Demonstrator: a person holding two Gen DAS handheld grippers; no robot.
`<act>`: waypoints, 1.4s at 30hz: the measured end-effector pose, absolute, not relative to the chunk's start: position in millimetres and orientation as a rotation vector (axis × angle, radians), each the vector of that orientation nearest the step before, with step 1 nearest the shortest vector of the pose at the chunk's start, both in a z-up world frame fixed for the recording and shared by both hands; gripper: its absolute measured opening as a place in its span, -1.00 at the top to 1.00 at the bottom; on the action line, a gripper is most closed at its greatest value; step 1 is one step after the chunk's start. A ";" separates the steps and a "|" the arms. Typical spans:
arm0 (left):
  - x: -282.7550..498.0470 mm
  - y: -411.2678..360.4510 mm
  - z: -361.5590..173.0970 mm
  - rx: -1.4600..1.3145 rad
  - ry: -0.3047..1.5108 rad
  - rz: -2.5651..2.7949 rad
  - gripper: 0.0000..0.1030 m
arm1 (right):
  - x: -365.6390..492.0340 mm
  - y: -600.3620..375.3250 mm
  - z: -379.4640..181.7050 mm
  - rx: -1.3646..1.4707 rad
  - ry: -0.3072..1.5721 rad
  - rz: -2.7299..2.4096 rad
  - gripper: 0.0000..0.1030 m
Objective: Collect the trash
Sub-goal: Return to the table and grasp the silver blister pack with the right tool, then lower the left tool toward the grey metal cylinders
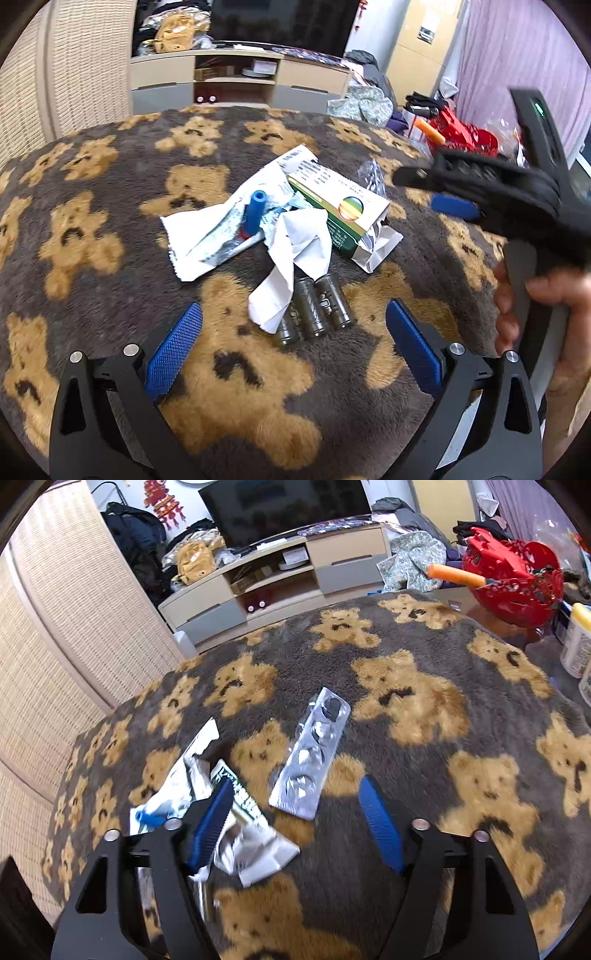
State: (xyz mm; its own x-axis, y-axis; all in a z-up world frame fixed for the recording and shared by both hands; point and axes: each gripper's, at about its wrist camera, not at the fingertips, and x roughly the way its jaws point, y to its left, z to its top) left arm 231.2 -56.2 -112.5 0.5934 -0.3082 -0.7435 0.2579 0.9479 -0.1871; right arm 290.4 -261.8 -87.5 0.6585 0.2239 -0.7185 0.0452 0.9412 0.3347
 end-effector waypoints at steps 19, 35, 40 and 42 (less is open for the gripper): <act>251.8 -69.1 -137.9 0.031 0.895 -0.434 -0.67 | 337.5 -253.4 -126.2 0.331 0.927 0.066 -0.06; 243.8 -88.6 -139.0 0.102 0.886 -0.492 -0.21 | 323.9 -268.9 -125.7 0.319 0.918 0.096 0.32; 235.0 -89.6 -139.9 0.114 0.892 -0.499 -0.24 | 316.2 -269.8 -127.1 0.308 0.931 0.106 0.33; 230.2 -91.0 -140.3 0.129 0.889 -0.485 -0.24 | 312.3 -267.8 -127.4 0.295 0.930 0.107 0.37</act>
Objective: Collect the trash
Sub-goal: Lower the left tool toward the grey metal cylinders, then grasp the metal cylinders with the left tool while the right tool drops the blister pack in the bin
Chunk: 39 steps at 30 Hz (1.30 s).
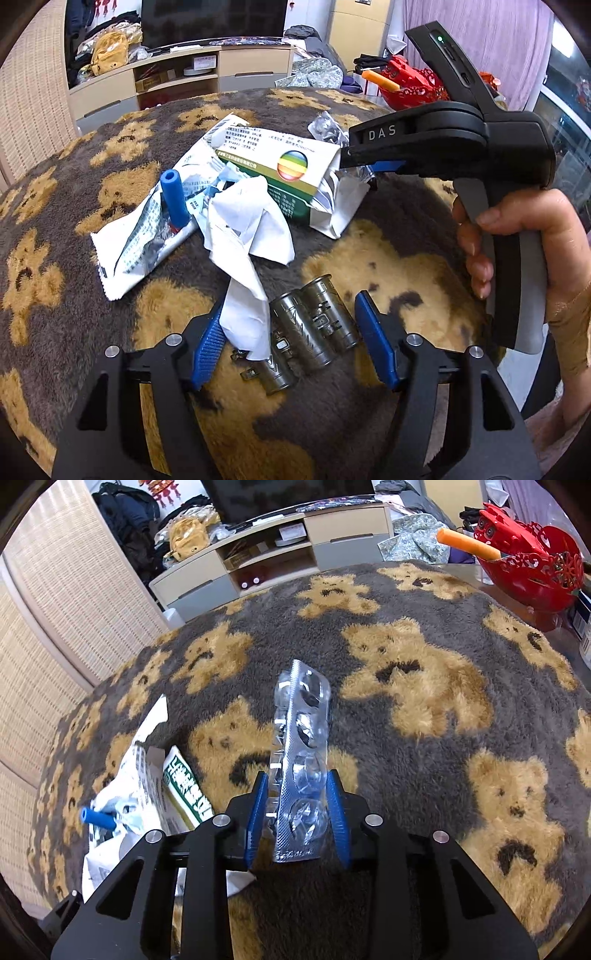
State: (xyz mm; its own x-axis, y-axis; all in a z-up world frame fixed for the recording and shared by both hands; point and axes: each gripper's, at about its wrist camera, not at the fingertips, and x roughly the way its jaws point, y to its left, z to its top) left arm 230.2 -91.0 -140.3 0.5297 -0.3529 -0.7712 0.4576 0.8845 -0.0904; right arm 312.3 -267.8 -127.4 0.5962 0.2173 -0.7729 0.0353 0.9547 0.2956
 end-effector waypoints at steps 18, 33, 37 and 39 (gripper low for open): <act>157.6 -82.4 -137.6 0.064 0.920 -0.428 -0.19 | 204.3 -278.6 -98.5 0.247 0.876 0.143 0.38; 53.5 -54.7 -132.6 0.005 0.932 -0.372 -0.19 | 78.7 -242.3 -90.0 0.212 0.883 0.234 0.38; 27.9 -49.2 -141.4 -0.002 0.956 -0.352 -0.19 | 52.1 -235.8 -97.4 0.206 0.901 0.248 0.38; 15.6 -46.7 -148.3 -0.007 0.971 -0.346 -0.19 | 39.4 -235.1 -102.8 0.211 0.910 0.254 0.38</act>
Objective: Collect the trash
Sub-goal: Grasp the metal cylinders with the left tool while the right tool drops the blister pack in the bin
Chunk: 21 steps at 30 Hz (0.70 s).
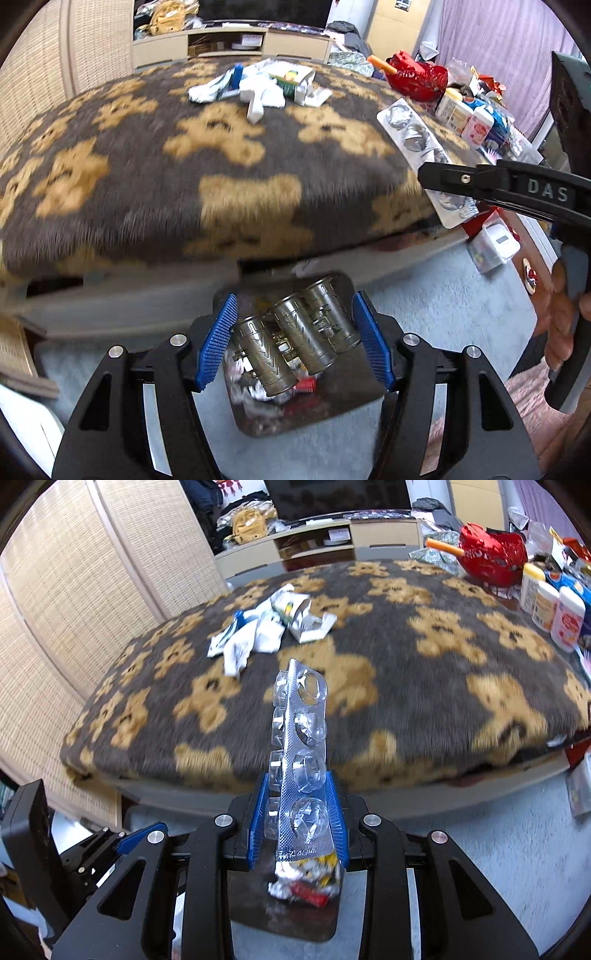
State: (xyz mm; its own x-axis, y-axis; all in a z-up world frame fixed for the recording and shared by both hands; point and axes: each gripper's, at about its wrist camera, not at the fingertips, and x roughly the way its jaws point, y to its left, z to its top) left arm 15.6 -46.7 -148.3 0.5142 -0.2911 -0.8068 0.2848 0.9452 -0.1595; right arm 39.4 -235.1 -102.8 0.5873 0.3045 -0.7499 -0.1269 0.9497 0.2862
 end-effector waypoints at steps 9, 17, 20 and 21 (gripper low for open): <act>-17.3 -36.9 -189.8 -0.050 1.050 -0.328 -0.19 | 1.2 -228.8 -144.4 0.231 0.993 0.270 0.37; -16.6 -39.1 -225.4 -0.036 1.103 -0.298 -0.19 | -1.6 -219.7 -207.8 0.249 1.145 0.286 0.37; -15.1 -42.7 -234.5 -0.019 1.110 -0.297 -0.19 | 1.2 -219.0 -228.6 0.271 1.185 0.299 0.37; -14.4 -44.1 -238.5 -0.006 1.114 -0.294 -0.19 | 2.1 -218.2 -234.7 0.270 1.199 0.295 0.37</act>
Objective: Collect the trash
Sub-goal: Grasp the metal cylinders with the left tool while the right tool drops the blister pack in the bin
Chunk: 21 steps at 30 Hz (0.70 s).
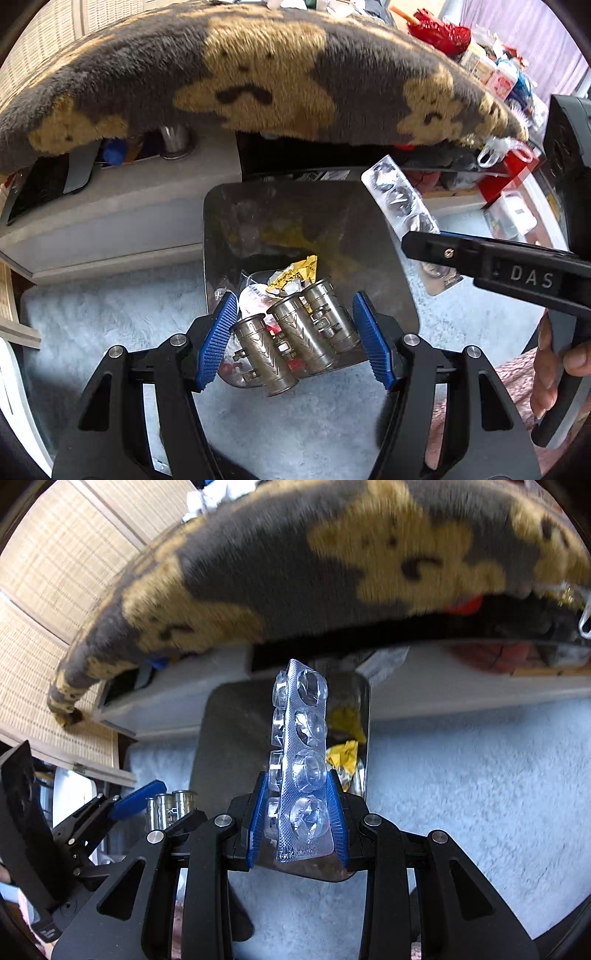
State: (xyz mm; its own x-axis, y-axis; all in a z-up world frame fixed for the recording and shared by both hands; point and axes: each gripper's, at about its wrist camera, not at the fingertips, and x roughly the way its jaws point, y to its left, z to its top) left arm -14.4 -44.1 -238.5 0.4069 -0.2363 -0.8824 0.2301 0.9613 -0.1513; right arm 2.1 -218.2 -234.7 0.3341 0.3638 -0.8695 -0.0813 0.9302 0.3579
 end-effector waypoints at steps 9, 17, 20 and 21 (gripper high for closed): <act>-9.4 -46.6 -252.4 -0.008 1.151 -0.303 -0.20 | 9.9 -218.5 -253.7 0.296 1.241 0.274 0.35; -5.4 -43.4 -254.3 -0.034 1.179 -0.301 -0.28 | 14.7 -221.6 -246.7 0.310 1.217 0.264 -0.16; -5.8 -41.8 -251.7 -0.028 1.170 -0.288 -0.50 | 15.8 -228.4 -243.6 0.318 1.205 0.231 -0.40; -5.9 -40.5 -250.7 -0.029 1.167 -0.281 -0.53 | 15.8 -231.0 -242.4 0.323 1.201 0.222 -0.51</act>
State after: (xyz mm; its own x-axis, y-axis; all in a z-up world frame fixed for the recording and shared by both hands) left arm -5.9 -40.5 -250.7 0.3623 -0.2331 -0.9024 0.2033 0.9647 -0.1676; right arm 15.8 -231.0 -242.4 0.3487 0.3369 -0.8746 0.0022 0.9329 0.3602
